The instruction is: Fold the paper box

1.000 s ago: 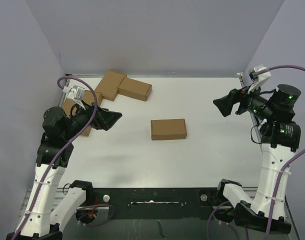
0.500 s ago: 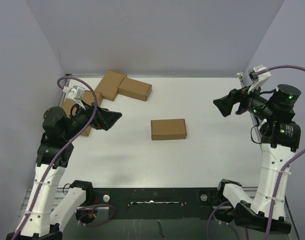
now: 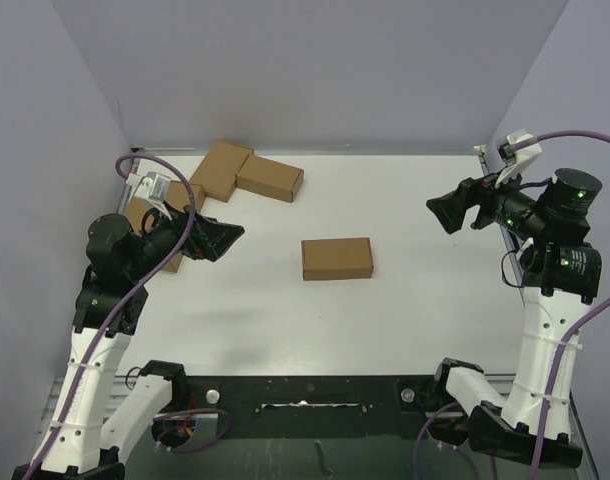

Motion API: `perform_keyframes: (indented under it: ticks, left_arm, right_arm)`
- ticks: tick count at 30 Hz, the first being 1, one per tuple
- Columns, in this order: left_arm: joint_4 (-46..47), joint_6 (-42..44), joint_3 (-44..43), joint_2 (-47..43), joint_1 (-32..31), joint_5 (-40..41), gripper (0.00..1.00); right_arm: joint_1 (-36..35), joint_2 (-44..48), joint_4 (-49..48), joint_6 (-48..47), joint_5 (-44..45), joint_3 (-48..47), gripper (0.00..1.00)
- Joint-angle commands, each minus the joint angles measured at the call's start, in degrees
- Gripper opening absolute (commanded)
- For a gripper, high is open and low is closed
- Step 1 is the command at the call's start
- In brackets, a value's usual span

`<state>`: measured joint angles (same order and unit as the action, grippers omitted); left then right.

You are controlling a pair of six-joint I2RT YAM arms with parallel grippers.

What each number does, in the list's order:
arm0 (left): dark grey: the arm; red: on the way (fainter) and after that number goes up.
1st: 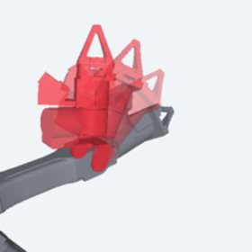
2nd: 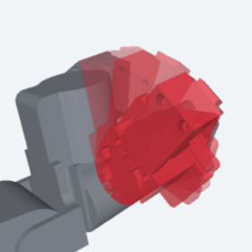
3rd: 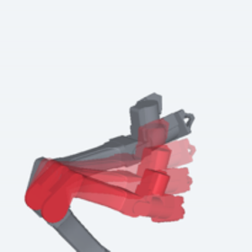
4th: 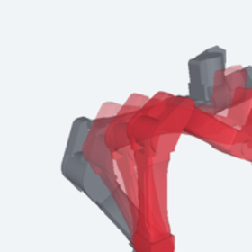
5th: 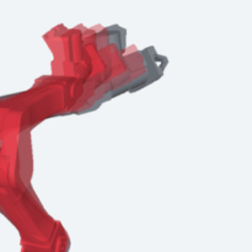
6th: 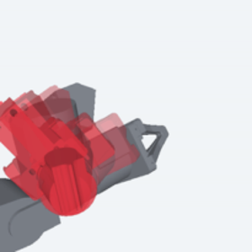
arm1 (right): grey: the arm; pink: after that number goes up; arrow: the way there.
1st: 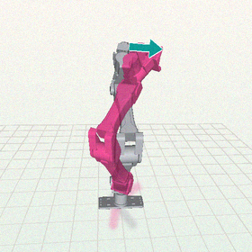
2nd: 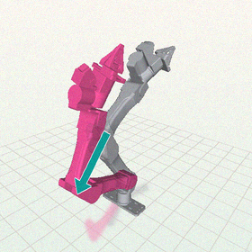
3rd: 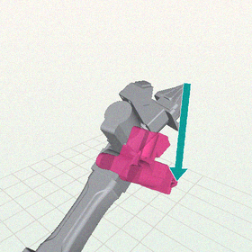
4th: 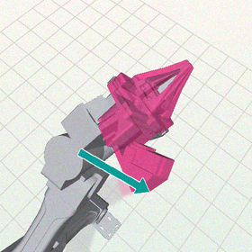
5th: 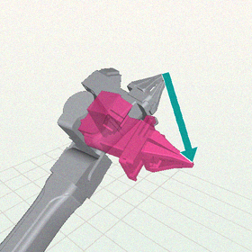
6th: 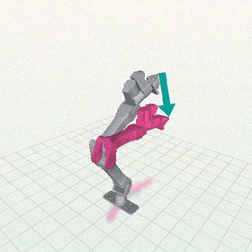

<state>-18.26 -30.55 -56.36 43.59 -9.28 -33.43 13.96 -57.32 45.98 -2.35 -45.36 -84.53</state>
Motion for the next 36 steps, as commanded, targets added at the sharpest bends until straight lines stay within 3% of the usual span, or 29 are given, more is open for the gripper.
perform_keyframes:
  ticks: [1,24,36]
  left_arm:
    - [1.57,1.19,-0.4,-1.13,0.23,0.39,0.98]
    - [1.82,1.54,-0.68,0.35,0.24,0.11,0.98]
    - [2.13,1.23,-0.71,1.04,0.23,-0.12,0.98]
  right_arm:
    - [0.23,1.67,-1.24,-0.11,0.67,-0.61,0.98]
    - [0.13,1.06,-0.93,-2.73,0.57,-0.01,0.98]
    - [0.06,1.16,-2.01,0.89,2.02,1.02,0.98]
